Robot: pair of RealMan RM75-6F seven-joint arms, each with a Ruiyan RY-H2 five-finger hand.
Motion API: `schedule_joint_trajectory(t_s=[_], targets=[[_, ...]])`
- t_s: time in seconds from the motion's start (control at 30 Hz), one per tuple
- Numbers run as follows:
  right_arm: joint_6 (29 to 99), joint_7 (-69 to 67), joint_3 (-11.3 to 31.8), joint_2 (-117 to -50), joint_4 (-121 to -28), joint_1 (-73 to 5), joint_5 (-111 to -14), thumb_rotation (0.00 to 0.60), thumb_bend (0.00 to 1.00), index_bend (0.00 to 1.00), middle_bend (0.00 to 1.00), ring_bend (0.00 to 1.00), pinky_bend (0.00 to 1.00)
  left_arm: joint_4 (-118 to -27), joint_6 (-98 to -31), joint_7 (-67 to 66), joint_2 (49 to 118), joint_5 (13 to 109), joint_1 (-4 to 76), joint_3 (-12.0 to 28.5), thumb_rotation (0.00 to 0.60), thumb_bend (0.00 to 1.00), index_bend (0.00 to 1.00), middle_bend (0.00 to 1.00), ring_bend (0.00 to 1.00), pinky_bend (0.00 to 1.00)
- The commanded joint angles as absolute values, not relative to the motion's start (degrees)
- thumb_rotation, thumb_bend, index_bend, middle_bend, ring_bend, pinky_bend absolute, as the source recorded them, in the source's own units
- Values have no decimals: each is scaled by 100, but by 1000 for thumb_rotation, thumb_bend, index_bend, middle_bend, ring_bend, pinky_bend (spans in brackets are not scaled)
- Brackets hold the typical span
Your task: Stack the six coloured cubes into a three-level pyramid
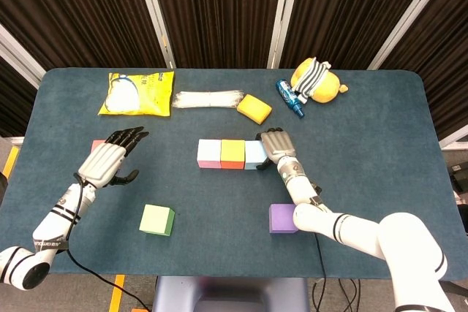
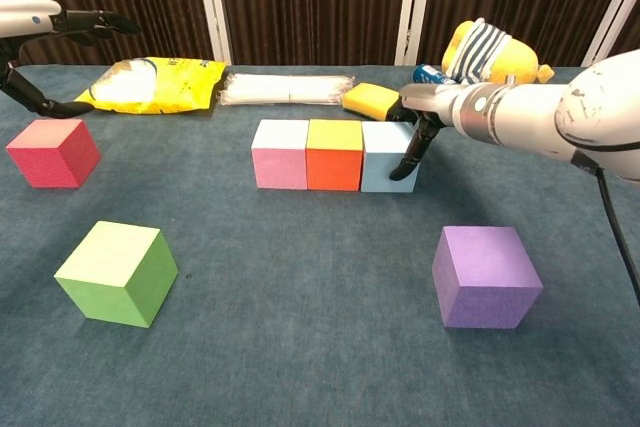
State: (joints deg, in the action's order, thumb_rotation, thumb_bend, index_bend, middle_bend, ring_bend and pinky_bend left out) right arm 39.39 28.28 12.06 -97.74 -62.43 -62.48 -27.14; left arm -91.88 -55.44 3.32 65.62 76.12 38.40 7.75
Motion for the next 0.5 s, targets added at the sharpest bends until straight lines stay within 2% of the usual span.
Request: schedule_joint_trajectory(t_s=[0.03,0.17,0.33,0.5], targets=[[3927,2859,1190,-9761,-6255,-6258,-2682,600,293,454,428,234,228,-9178,-5543,335,6571,7617,3838,776,600,380,0,0,0,91],[3924,2856,1187,-9728,-6312,-6253,-2667,600,293,319,398,179,185,-9170,-5531,335,6581,7623,3840,779,600,381,0,0,0,91],[3947,2879,1163,-9671,-6403,-6245,-2618,600,293,229,367,152,150,-9168,-5511,321,6589,7631,3847,780,600,381,0,0,0,91],[4030,2821,1176,-9451,-6734,-6181,-2681,600,293,97,238,49,80,-9201,-5495,280,6567,7632,3862,796,600,382,0,0,0,90]])
